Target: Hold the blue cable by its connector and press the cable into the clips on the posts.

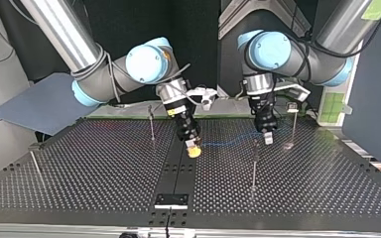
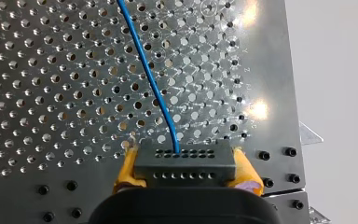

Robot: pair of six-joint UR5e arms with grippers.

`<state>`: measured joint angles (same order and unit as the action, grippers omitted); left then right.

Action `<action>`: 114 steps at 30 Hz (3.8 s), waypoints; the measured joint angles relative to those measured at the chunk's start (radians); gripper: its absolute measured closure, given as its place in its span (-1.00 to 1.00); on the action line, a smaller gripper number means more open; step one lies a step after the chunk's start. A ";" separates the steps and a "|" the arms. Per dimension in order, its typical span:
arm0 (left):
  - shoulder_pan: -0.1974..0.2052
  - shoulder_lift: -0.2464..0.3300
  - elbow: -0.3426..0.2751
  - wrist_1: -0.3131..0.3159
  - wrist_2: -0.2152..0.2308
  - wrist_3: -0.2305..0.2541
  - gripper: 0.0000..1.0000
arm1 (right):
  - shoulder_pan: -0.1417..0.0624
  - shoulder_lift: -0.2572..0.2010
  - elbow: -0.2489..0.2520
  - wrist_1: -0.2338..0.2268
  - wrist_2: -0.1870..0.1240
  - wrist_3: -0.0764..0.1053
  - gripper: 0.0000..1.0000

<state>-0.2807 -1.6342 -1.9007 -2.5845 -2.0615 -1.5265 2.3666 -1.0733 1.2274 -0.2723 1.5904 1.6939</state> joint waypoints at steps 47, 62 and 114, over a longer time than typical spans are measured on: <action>0.119 -0.119 0.117 -0.006 0.116 -0.012 1.00 | -0.015 0.101 -0.062 -0.007 -0.027 0.014 1.00; 0.166 -0.180 0.182 -0.033 0.187 -0.013 1.00 | -0.045 0.111 -0.082 -0.012 -0.036 0.017 1.00; 0.167 -0.089 0.046 -0.155 0.187 -0.156 -1.00 | -0.059 0.113 -0.082 0.007 -0.051 0.026 1.00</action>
<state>-0.1134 -1.7235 -1.8550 -2.7399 -1.8740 -1.6829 2.3074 -0.9598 1.1457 -0.2656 1.5397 1.7198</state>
